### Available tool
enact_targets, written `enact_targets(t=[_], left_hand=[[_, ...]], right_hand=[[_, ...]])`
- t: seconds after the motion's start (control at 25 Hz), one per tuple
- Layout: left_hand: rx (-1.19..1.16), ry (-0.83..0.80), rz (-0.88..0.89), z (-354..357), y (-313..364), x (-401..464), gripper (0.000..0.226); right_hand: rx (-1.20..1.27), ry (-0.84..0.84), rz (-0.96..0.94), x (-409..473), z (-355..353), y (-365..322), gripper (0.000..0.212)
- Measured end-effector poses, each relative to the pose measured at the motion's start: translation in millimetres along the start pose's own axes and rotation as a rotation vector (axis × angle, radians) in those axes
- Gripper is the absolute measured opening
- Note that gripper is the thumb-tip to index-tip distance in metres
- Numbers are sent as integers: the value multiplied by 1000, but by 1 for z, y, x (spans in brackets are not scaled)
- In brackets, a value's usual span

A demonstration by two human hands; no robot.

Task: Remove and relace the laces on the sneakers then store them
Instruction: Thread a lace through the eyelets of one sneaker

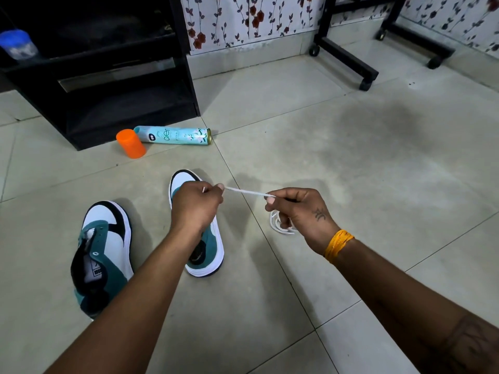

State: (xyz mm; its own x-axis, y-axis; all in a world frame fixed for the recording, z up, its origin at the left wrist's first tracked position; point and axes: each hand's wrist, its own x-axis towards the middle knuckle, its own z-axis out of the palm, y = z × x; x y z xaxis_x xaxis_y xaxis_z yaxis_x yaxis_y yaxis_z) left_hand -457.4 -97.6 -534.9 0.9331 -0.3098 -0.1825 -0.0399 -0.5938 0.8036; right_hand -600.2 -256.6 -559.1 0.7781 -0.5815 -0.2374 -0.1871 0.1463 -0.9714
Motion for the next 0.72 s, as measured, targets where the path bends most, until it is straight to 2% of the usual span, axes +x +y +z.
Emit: enact_targets(t=[0.08,0.12,0.2,0.24,0.28,0.36,0.44,0.56,0.6,0.64,0.72], left_hand=[[181,16,122,1,0,-2,21],[194,-31,175,3,5,-5,19],[149,-197,272,12,14,-13,29],[152,-261,307,17,17,-15,22],[145,-301,322,20,18,-15,11],[151,-331,282,17,15,-9,20],[236,-292,188,7,11,-2,25],[576,-29,263,-1,3,3,18],[543,-19,287,-1,3,2,16],[419,-110,274,1,6,-1,17],[99,-410,204,9,14,-9,16]], right_hand=[[2,7,-21,2,0,1,8],[-19,-10,-31,3,2,0,9],[-63,-53,-50,3,7,-3,10],[-77,-70,-55,3,10,-4,11],[-90,-85,-55,3,11,-5,12],[-104,-100,-37,1,12,-5,13],[-88,-74,-21,-1,8,-4,9],[-55,-21,-31,2,0,-5,7],[-50,-24,-37,3,0,-6,7],[-46,-36,-44,4,2,-8,7],[-23,-72,-50,5,9,-10,9]])
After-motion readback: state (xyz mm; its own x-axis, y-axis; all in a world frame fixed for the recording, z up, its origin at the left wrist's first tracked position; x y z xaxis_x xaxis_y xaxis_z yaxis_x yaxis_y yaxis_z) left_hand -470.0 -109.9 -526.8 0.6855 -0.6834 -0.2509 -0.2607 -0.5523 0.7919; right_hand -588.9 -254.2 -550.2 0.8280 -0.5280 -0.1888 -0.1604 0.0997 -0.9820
